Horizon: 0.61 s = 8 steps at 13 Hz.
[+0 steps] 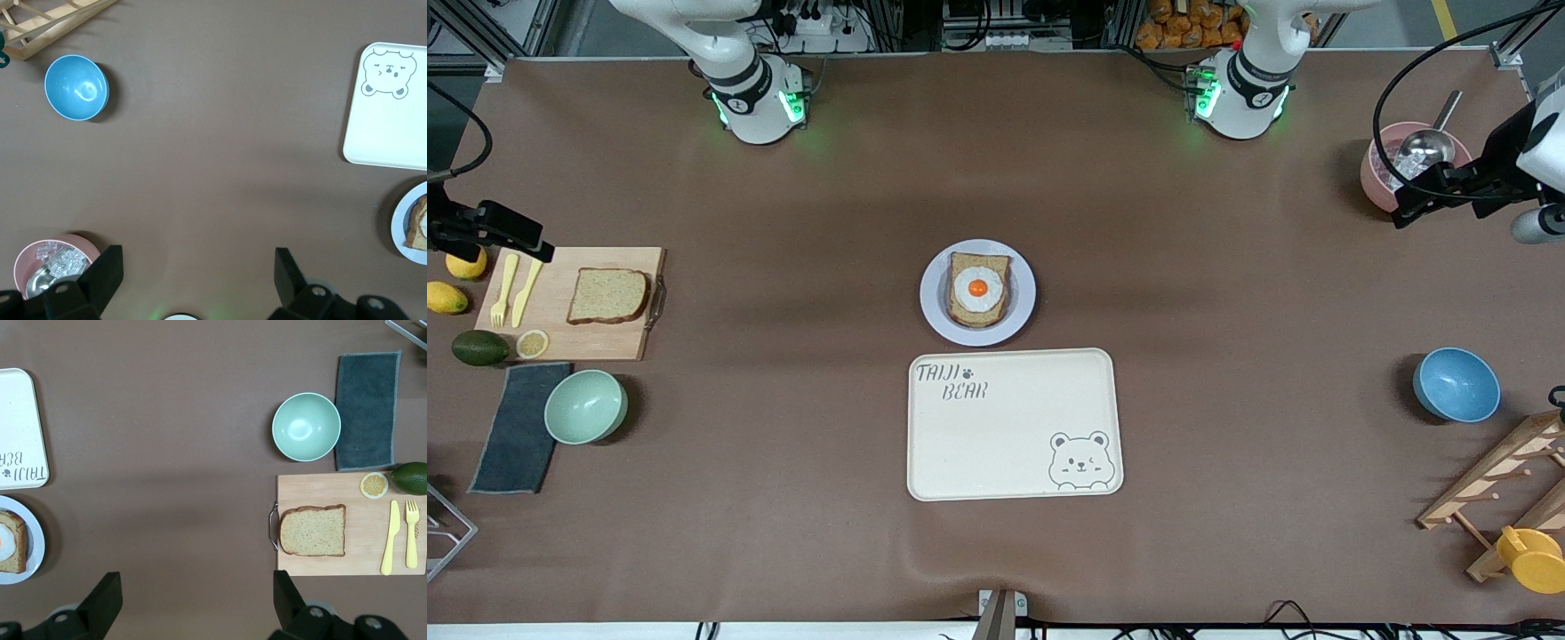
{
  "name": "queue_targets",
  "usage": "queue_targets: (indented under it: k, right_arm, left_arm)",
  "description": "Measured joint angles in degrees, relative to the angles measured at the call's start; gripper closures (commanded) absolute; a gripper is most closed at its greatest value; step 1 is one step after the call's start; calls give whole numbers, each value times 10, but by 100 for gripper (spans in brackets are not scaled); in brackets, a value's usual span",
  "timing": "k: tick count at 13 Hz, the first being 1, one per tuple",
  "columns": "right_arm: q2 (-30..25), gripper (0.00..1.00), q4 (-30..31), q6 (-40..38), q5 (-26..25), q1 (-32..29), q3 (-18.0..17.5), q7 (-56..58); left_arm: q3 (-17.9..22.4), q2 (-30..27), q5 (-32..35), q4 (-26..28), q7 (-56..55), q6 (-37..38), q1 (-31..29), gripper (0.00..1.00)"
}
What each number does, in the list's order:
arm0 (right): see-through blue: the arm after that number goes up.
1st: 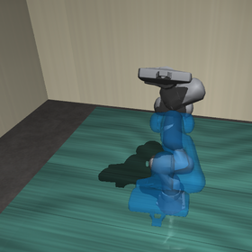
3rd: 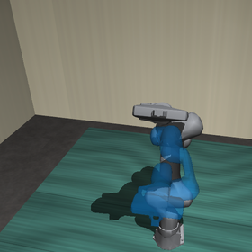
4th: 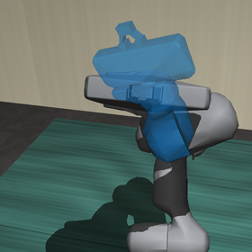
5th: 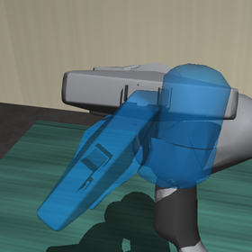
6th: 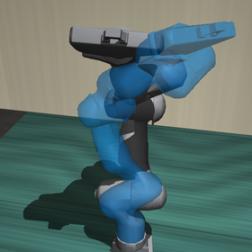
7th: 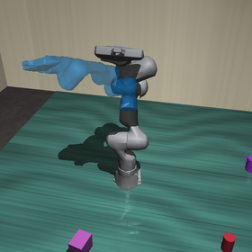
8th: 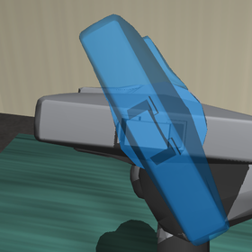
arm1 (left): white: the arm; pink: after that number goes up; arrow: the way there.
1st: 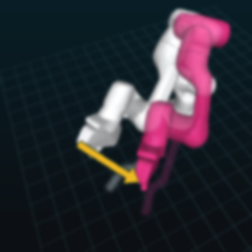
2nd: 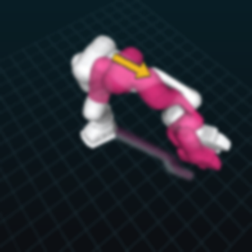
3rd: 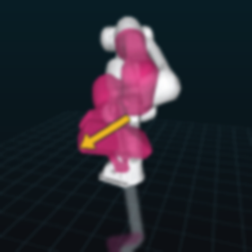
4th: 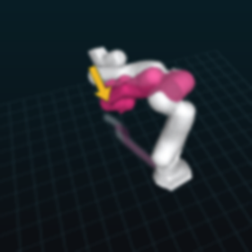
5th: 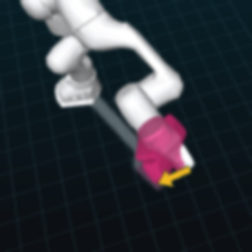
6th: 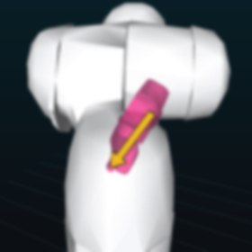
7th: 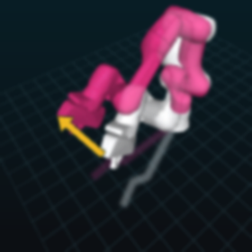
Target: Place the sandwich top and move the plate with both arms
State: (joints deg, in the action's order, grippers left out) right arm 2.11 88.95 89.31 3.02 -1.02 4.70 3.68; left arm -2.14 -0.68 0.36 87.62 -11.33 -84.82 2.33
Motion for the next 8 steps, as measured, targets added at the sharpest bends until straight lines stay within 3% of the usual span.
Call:
queue_targets:
  k: [8]
  right_arm:
    - [0, 0, -4, -1, 0, 1, -2, -1]
  left_arm:
    - [1, 0, 0, -1, 0, 17, 0, 0]
